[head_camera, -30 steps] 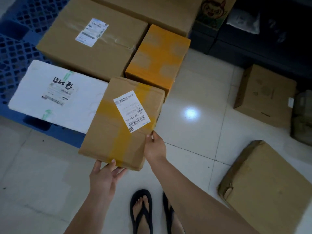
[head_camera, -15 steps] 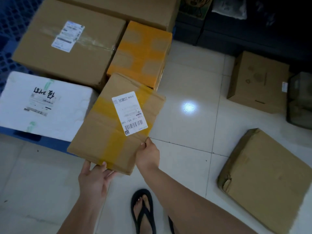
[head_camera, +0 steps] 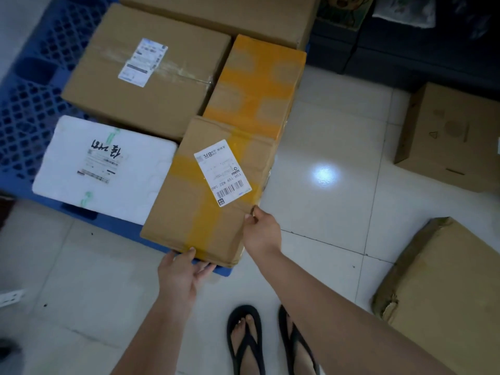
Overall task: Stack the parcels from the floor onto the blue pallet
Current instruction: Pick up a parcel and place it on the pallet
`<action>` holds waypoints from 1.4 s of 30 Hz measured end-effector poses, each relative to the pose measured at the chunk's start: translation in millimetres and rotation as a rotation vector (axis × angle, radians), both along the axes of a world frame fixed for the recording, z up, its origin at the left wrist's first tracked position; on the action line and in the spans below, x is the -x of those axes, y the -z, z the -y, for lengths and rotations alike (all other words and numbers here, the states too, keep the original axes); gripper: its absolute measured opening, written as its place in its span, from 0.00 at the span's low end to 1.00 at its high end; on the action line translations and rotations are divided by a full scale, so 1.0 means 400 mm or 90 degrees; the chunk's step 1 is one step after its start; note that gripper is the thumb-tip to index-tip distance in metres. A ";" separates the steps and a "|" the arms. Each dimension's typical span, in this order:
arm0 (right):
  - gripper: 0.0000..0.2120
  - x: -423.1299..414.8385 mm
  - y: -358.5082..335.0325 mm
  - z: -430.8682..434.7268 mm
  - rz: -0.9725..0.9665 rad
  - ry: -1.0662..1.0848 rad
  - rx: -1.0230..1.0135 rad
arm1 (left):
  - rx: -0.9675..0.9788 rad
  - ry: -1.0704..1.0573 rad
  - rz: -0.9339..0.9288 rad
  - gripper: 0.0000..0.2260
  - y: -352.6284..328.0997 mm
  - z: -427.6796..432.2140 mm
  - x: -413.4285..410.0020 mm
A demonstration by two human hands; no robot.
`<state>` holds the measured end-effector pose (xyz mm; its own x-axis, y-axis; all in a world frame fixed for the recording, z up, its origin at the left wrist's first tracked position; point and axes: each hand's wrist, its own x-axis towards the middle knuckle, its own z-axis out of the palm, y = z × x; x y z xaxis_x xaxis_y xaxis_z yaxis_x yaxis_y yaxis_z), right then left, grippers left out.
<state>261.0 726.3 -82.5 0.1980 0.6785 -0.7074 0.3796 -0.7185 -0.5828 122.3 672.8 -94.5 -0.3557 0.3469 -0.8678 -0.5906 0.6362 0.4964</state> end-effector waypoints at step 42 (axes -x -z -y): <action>0.21 0.017 0.104 -0.079 -0.037 0.095 -0.175 | 0.054 0.084 -0.288 0.31 0.164 -0.233 0.304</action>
